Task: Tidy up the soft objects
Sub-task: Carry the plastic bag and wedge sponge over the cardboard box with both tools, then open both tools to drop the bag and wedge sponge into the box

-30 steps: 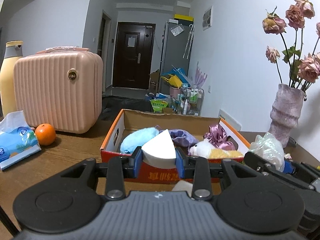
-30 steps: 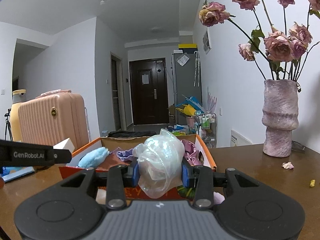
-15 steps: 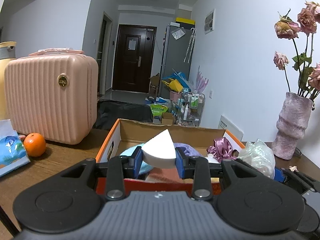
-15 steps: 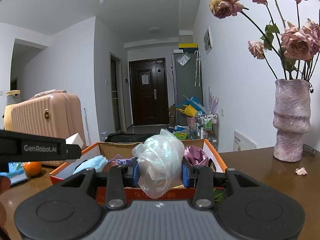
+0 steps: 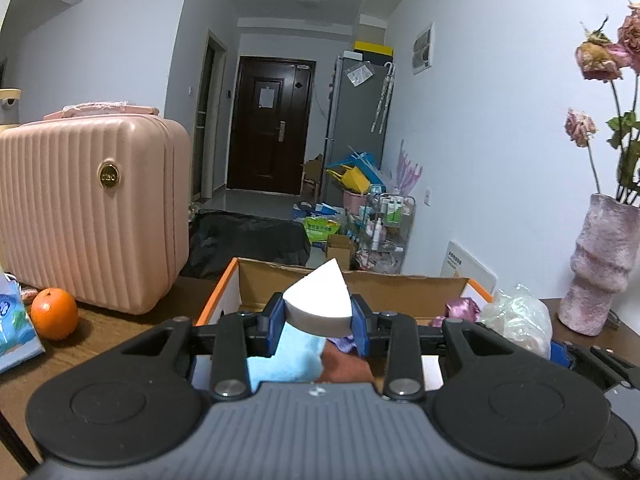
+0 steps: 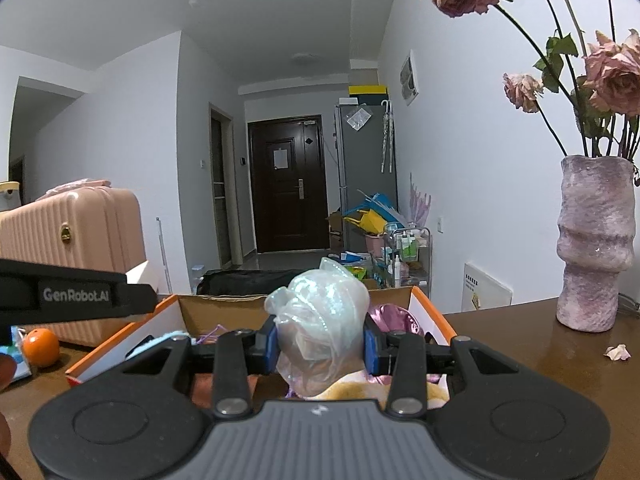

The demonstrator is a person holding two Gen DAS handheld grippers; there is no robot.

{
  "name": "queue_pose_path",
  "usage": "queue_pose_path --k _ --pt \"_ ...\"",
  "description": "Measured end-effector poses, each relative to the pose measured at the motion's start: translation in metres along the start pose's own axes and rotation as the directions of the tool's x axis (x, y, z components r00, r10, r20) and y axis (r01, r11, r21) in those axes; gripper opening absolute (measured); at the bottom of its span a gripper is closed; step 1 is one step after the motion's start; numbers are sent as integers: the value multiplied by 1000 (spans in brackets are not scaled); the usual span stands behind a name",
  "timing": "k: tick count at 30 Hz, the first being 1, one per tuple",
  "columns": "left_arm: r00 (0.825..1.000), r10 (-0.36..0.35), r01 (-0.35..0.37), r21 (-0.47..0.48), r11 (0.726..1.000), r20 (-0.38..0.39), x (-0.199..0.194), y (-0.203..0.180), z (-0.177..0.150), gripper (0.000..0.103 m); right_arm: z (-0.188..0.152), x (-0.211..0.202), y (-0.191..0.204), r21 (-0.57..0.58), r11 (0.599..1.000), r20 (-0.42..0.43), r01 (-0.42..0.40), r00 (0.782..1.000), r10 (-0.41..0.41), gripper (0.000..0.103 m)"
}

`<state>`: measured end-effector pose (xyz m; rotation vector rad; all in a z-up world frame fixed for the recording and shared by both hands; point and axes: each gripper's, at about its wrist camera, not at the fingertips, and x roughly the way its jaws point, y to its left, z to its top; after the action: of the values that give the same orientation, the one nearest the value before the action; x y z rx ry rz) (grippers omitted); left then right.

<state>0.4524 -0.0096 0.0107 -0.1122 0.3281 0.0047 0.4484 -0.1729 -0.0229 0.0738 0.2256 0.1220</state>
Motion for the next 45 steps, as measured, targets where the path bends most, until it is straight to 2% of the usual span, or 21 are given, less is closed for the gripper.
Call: queue_pose_path --k 18,27,30,32,35,37,40,43,45 --pt "997 71 -71 3 997 -1 51 8 7 35 2 39 11 9 999 -22 49 999 -49 38" --pt "997 74 -74 1 997 -15 59 7 6 36 3 49 13 6 999 -42 49 998 -48 39" --pt "997 68 -68 -6 998 -26 60 9 5 39 3 51 12 5 999 -56 50 997 -49 44" --pt "998 60 -61 -9 998 -25 59 10 5 43 3 53 10 3 999 -65 51 997 -50 51" --pt "998 67 -67 -11 998 -16 58 12 4 57 3 54 6 15 999 -74 53 996 -51 60" --pt "997 74 -75 -19 997 -15 58 15 5 83 3 54 5 23 999 -75 49 996 -47 68" --pt "990 138 -137 -18 990 12 54 15 5 101 3 53 3 25 998 -69 60 996 -58 92" --pt "985 172 -170 -36 985 31 51 17 6 103 2 51 2 34 997 -61 70 996 -68 103" --pt "981 189 -187 -40 981 34 51 18 6 103 1 52 0 42 996 -65 74 995 -71 103"
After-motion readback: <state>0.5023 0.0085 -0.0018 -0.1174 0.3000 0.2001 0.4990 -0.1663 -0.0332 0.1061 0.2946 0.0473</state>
